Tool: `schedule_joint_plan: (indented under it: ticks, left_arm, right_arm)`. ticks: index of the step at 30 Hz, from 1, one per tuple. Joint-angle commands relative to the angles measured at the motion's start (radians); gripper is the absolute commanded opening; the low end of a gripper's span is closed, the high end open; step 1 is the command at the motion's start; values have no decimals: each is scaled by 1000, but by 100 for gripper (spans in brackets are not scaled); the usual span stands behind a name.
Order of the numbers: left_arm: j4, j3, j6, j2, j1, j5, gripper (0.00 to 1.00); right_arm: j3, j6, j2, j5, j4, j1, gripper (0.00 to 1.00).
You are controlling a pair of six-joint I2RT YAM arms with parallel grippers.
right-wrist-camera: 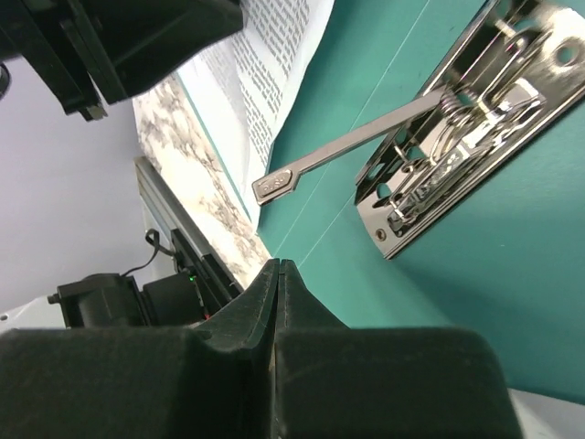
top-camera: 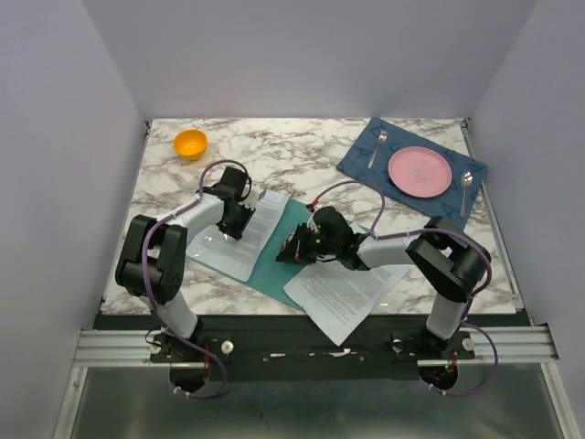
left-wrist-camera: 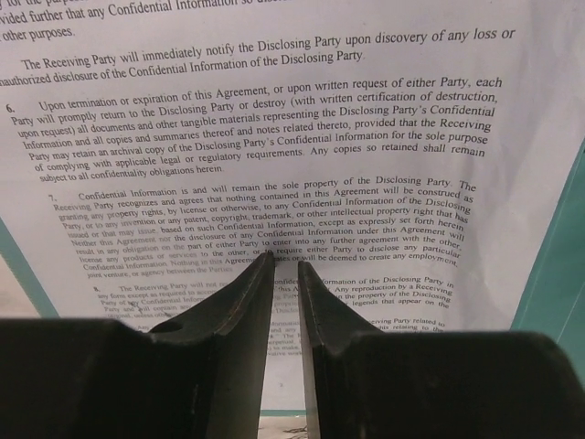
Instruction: Put the files into the folder
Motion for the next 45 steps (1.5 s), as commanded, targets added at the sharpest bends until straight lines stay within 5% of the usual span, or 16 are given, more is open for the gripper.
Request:
schedule_joint_plan:
  ticks: [1, 9, 23, 30, 35, 38, 45]
  left_arm:
    - [7, -16, -2, -7, -2, -27, 30]
    - [-30, -51, 24, -53, -2, -32, 27]
    - [-157, -101, 96, -220, -2, -38, 26]
    - [-226, -35, 80, -315, -2, -52, 34]
    - [-229, 69, 34, -297, -14, -1, 41]
    - [-219, 120, 16, -229, -40, -4, 41]
    - [-142, 126, 31, -120, -43, -67, 39]
  right_arm:
    - [26, 37, 48, 48, 56, 12, 8]
    - [46, 68, -4, 209, 22, -16, 4]
    - [149, 122, 78, 181, 16, -89, 5]
    - [69, -29, -106, 236, -194, -122, 28]
    - [-32, -78, -231, 226, -222, -97, 31]
    - [-69, -95, -251, 243, -216, -18, 30]
    - [-49, -61, -149, 264, -131, 104, 11]
